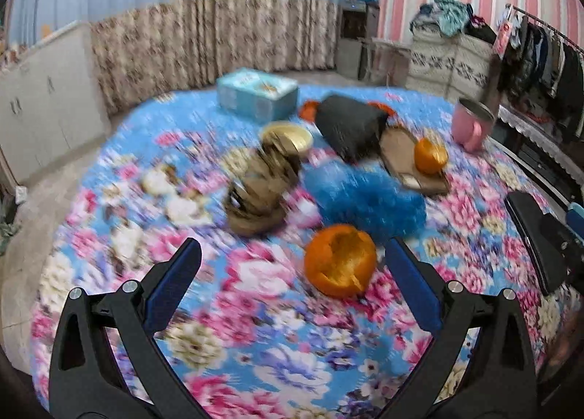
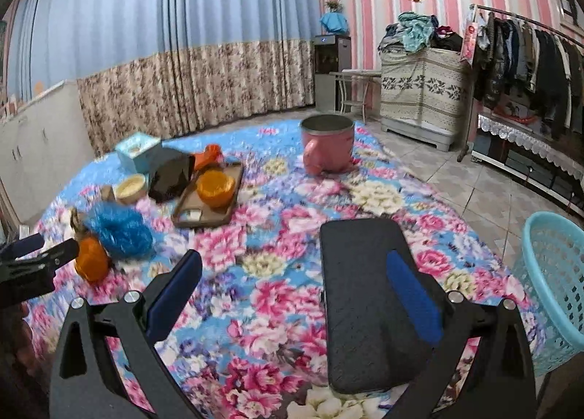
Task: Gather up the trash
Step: 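Reach the left tool to the orange peel and close on it, then grasp the blue plastic bag with the right tool while the left tool holds the peel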
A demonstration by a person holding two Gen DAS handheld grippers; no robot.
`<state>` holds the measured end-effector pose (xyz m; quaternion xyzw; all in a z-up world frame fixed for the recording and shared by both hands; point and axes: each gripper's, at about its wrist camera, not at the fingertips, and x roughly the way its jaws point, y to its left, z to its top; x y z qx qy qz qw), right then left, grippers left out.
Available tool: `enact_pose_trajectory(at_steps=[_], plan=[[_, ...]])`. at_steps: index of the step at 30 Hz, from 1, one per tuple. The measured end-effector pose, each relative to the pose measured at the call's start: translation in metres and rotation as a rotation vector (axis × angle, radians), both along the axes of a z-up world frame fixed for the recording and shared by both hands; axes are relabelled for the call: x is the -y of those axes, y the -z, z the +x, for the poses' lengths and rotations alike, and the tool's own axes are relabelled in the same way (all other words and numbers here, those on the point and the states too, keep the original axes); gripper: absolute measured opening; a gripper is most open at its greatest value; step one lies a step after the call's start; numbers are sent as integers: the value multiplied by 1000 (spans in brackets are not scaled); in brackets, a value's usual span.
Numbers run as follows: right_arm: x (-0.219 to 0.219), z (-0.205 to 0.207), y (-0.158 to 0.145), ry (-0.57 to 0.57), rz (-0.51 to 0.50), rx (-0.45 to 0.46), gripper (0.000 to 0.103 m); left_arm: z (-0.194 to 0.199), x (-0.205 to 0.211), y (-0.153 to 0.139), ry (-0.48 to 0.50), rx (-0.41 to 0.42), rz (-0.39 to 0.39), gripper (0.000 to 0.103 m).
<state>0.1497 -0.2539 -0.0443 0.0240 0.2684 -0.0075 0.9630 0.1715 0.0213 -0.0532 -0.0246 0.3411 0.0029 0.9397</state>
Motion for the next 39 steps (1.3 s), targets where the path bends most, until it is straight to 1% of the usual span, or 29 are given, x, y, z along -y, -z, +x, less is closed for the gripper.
enact_pose_trajectory(at_steps=[3, 6, 8, 9, 12, 13, 14, 18, 20, 22, 24, 27, 31, 33, 34, 37, 39], plan=[[5, 0, 4, 11, 28, -18, 98, 7, 5, 7, 3, -20, 0, 97], [8, 3, 9, 24, 46, -39, 98, 17, 7, 13, 8, -57, -26, 97], [7, 5, 11, 25, 50, -48, 98, 21, 13, 18, 16, -91, -3, 96], [7, 6, 12, 23, 49, -49, 98, 22, 14, 19, 22, -95, 5, 94], [1, 6, 13, 8, 31, -51, 98, 23, 17, 22, 51, -102, 11, 80], [0, 7, 14, 5, 27, -53, 98, 24, 18, 23, 63, -113, 6, 68], [-1, 7, 14, 4, 24, -55, 98, 25, 17, 25, 75, -124, -3, 60], [-6, 9, 17, 4, 5, -68, 98, 21, 17, 22, 96, -119, -15, 51], [-8, 8, 17, -1, -5, -71, 98, 18, 16, 19, 102, -115, -22, 44], [-11, 8, 16, -5, -12, -70, 98, 14, 12, 13, 95, -102, -20, 42], [-14, 9, 15, -16, -11, -72, 98, 9, 4, 7, 73, -85, -24, 41], [-26, 14, 13, -38, -26, -79, 98, 5, -15, 0, 15, -52, -20, 41], [-49, 22, 9, -80, -27, -79, 98, 6, -49, -2, -117, -34, 18, 41], [-64, 27, 7, -114, -32, -78, 98, 6, -64, -2, -175, -38, 5, 41], [-75, 31, 5, -139, -38, -78, 98, 6, -74, -3, -221, -36, 2, 41], [-98, 40, 4, -182, -46, -83, 98, 4, -85, -5, -291, -20, 25, 41], [-111, 49, 4, -203, -42, -96, 98, 3, -88, -7, -311, -6, 42, 41]])
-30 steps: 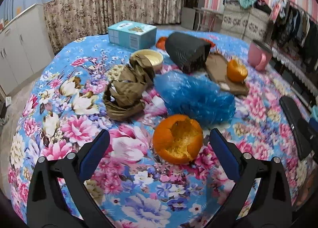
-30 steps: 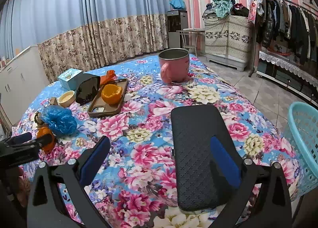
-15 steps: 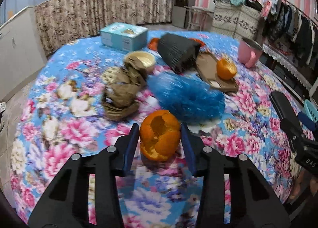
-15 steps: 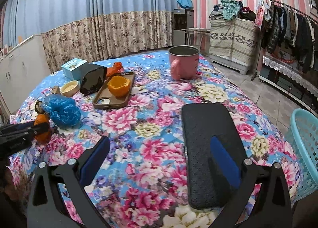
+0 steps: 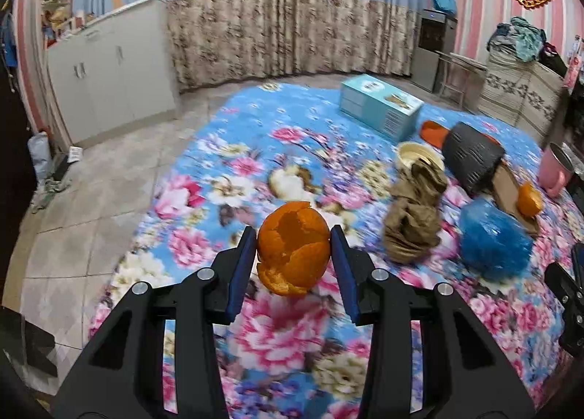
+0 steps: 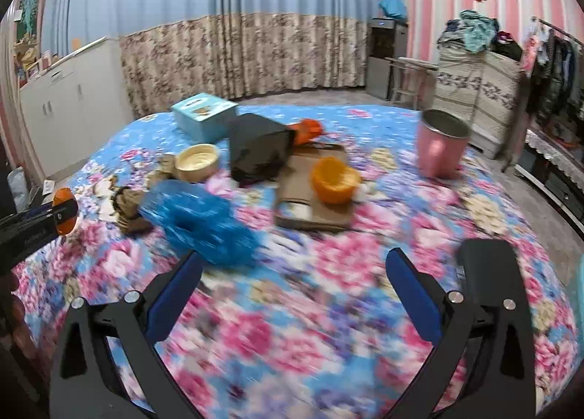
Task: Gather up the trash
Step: 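Grasp the blue plastic bag with the right tool while the left tool holds the peel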
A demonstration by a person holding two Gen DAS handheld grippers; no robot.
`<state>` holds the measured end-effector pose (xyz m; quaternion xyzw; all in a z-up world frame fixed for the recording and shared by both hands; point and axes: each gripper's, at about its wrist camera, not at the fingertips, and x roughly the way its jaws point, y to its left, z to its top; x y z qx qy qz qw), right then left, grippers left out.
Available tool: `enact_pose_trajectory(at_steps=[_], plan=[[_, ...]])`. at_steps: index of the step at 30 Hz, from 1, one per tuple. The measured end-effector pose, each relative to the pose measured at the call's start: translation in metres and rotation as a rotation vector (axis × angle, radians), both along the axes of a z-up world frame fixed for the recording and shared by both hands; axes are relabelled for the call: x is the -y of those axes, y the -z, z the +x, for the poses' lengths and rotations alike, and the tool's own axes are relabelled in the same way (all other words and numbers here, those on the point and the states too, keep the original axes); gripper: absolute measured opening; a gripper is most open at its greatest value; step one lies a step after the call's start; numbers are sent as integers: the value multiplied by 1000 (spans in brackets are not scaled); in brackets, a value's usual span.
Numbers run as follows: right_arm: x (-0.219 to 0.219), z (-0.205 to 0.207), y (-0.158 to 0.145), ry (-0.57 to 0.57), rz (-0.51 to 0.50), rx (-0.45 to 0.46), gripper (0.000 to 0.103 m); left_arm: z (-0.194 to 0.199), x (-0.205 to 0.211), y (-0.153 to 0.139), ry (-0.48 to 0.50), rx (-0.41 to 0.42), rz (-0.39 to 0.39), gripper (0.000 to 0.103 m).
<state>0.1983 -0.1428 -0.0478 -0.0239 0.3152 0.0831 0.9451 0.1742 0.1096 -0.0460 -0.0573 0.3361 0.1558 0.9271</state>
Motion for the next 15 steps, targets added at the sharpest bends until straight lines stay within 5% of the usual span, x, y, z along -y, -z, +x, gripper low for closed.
enact_pose_trajectory(at_steps=[7, 9, 10, 15], plan=[[-39, 25, 9, -54, -27, -79, 96, -2, -4, -1, -16, 12, 26, 41], [-45, 29, 12, -80, -17, -98, 81, 0, -5, -2, -19, 13, 16, 41], [-46, 30, 14, -94, -11, -112, 63, 1, -6, -1, -19, 12, 11, 41], [-37, 22, 12, -156, 77, -127, 23, -1, -3, -1, 8, 24, -2, 41]])
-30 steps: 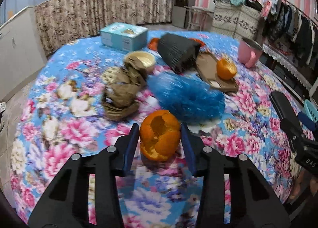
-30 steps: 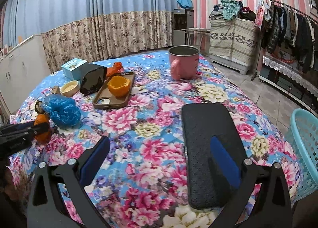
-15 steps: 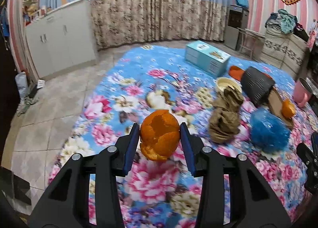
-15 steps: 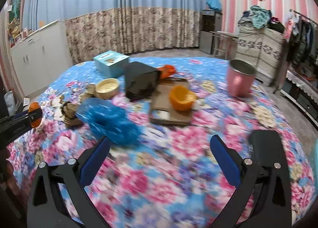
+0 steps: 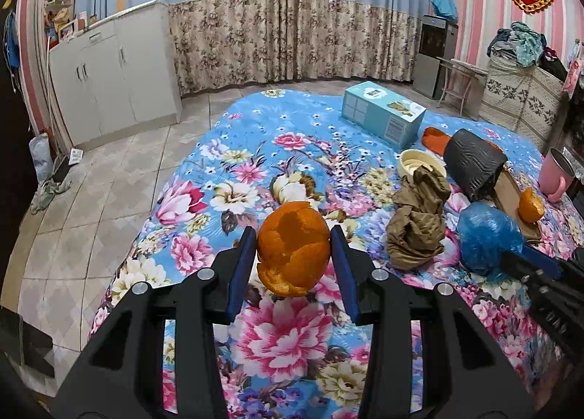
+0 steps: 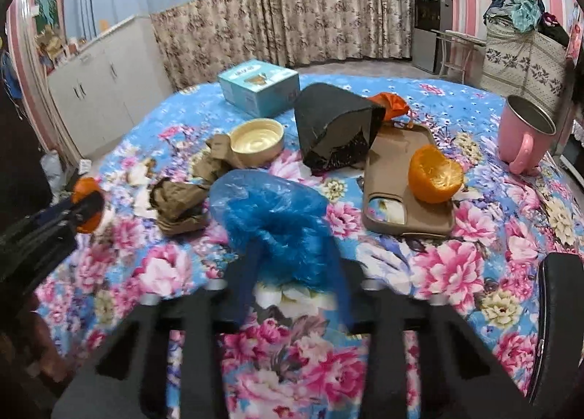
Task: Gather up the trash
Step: 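Grasp the blue plastic bag with the right tool while the left tool holds the peel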
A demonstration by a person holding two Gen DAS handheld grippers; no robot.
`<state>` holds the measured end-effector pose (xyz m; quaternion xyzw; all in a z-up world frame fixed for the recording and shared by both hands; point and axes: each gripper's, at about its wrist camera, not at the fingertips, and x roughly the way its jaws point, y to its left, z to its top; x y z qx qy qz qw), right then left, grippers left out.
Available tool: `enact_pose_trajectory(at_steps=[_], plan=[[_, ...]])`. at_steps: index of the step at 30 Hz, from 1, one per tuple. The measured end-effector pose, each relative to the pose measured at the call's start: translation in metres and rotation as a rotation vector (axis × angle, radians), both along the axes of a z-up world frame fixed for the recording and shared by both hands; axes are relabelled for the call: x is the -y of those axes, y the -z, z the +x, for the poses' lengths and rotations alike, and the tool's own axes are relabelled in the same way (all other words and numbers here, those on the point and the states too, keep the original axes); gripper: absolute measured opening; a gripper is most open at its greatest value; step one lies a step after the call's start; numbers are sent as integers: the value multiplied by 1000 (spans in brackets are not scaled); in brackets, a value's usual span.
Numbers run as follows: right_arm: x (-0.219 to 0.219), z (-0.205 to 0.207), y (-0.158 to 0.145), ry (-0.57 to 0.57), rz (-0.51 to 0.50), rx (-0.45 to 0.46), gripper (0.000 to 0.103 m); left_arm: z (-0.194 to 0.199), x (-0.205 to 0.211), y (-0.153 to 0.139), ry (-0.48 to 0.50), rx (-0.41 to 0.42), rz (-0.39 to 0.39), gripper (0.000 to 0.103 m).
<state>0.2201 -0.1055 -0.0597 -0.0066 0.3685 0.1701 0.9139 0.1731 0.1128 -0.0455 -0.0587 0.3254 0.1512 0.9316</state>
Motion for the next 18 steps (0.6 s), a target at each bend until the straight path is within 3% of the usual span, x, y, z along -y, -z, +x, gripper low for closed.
enact_pose_trajectory(at_steps=[2, 8, 13, 15, 16, 18], plan=[[10, -9, -6, 7, 15, 23, 9, 0, 4, 0, 19, 7, -1, 41], [62, -31, -22, 80, 80, 50, 7, 2, 17, 6, 54, -3, -7, 41], [74, -32, -24, 76, 55, 38, 10, 3, 24, 6, 45, -11, -14, 41], [71, -30, -22, 79, 56, 33, 42, 1, 26, 5, 40, -5, 11, 41], [69, -29, -21, 93, 62, 35, 77, 1, 27, 4, 40, 1, 24, 41], [66, -29, -21, 101, 72, 57, 79, -1, 23, 3, 33, 7, 28, 41]])
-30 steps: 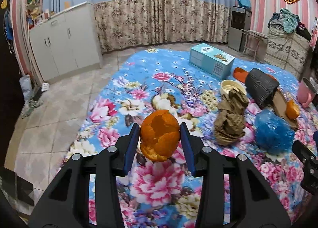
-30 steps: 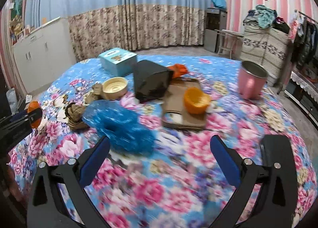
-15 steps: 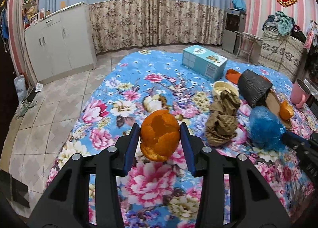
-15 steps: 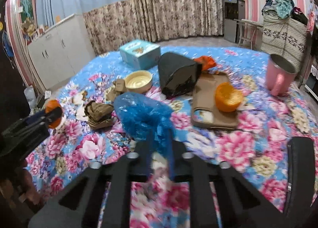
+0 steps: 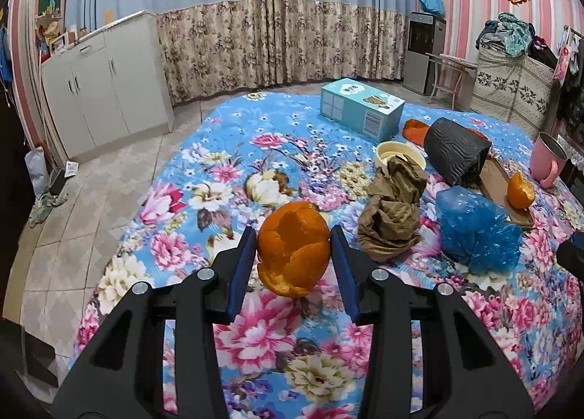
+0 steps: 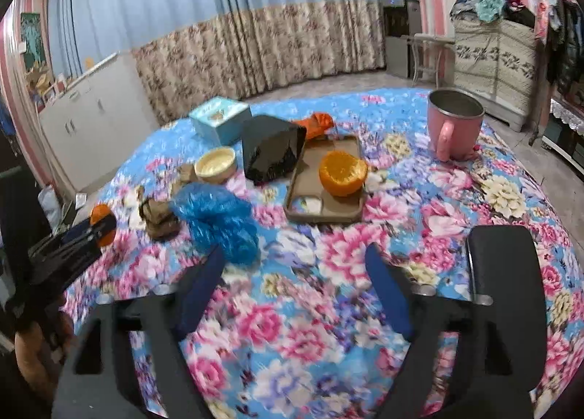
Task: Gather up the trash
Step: 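Grasp the blue plastic bag with the right tool while the left tool holds the peel, then carry the blue bag over the basket with the right tool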
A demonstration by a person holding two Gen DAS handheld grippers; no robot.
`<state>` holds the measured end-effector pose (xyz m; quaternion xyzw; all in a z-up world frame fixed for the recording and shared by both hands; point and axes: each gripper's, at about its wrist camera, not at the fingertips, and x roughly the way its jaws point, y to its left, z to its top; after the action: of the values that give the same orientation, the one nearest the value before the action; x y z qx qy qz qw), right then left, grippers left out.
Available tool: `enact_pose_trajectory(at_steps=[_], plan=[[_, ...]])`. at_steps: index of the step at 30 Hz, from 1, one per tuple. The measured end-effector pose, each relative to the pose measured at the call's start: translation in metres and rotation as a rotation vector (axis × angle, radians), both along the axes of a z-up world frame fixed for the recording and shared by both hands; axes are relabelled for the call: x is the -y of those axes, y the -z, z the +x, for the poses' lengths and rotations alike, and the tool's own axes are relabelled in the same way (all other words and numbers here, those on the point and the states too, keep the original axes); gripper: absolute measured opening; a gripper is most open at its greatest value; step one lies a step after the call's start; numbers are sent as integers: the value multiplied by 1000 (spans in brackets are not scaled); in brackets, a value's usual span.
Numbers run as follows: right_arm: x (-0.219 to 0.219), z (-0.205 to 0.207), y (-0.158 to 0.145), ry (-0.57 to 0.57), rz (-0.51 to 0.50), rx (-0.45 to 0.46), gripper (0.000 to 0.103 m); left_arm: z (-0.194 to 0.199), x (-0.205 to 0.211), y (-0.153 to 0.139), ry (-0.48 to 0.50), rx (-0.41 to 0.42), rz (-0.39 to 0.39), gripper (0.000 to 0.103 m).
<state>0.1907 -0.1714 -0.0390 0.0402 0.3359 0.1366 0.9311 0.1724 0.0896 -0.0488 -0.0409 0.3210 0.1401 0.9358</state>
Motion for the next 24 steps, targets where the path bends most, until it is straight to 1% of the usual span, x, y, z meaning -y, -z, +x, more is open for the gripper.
enact_pose_trajectory(at_steps=[4, 7, 9, 11, 12, 13, 14, 16, 18, 24], plan=[[-26, 12, 7, -57, -37, -19, 79, 2, -15, 0, -40, 4, -26, 41], [-50, 23, 11, -98, -68, -26, 79, 3, -20, -1, -47, 14, -39, 41], [-66, 31, 15, -123, -98, -42, 74, 4, -21, 0, -42, 15, -38, 41], [-80, 40, 25, -156, -136, -75, 38, 6, -21, 1, -31, 9, -41, 41], [-85, 44, 32, -183, -140, -101, 37, 6, -22, 2, -26, 7, -44, 41], [-86, 43, 32, -188, -140, -92, 31, 6, -23, 2, -24, 7, -48, 41], [-85, 40, 30, -191, -133, -77, 26, 6, -23, 3, -22, 7, -52, 41], [-78, 35, 24, -179, -119, -44, 23, 7, -24, 4, -21, 2, -62, 41], [-63, 26, 14, -153, -106, -7, 22, 7, -23, 5, -22, -3, -61, 41], [3, -4, -9, -54, -56, 26, 22, 5, -13, 4, -4, 9, -26, 41]])
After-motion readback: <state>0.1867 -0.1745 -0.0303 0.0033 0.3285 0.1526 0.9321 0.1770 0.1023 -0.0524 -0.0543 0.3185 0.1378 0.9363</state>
